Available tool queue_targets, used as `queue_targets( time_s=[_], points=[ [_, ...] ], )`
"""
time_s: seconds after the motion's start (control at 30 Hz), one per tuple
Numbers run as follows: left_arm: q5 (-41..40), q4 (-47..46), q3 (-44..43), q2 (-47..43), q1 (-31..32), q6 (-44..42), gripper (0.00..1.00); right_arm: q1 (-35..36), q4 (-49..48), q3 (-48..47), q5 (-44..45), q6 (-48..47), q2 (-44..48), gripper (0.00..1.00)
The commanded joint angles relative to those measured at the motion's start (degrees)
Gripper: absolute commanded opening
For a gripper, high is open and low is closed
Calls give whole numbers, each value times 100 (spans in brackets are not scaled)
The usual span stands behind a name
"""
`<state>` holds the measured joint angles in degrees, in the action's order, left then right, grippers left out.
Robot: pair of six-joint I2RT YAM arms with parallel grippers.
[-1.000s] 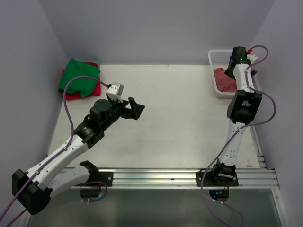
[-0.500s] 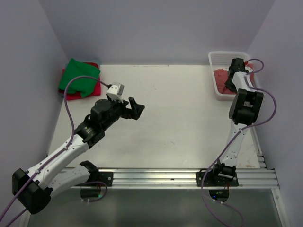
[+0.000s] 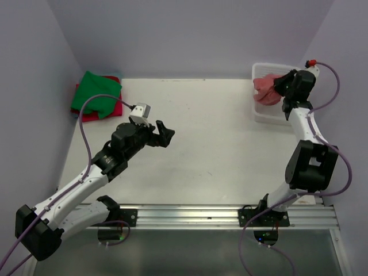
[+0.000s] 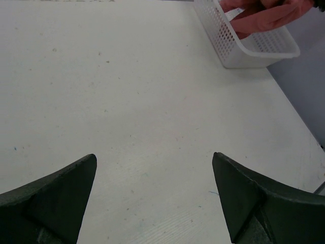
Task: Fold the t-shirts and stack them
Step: Grab crumpled tshirt from bin with the right arm, then move the tshirt to the center of the board
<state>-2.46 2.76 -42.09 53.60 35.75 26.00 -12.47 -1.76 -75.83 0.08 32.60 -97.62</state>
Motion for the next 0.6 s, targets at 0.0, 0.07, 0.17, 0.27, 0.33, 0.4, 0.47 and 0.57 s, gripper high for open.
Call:
queue_targets(
  time_s=[0.0,0.07,0.17,0.27,0.33,0.4,0.47,0.57],
  points=[
    [-298,-171,42,-131,-33,72,100,25,-1983,278,-1139,290,823,0],
    [-508,-171,51,-175,-33,125,100,34,-2187,323,-2051,422,1034,0],
    [-912,-136,86,-324,-24,230,100,43,-2513,9,-3984,948,887,0],
    [-1360,-66,130,-526,-24,353,100,288,-3013,198,-5189,1511,885,0],
    [-1511,-31,174,-658,-33,415,100,455,-3768,507,-5552,1898,999,0],
    [-1731,57,183,-781,-33,519,100,875,-3597,692,-6079,1847,1026,0],
    [-1994,136,192,-860,-33,581,100,1445,-3044,710,-6483,1515,982,0],
    [-2276,286,192,-957,-41,713,100,2184,-58,527,-5919,-525,894,0]
  ],
)
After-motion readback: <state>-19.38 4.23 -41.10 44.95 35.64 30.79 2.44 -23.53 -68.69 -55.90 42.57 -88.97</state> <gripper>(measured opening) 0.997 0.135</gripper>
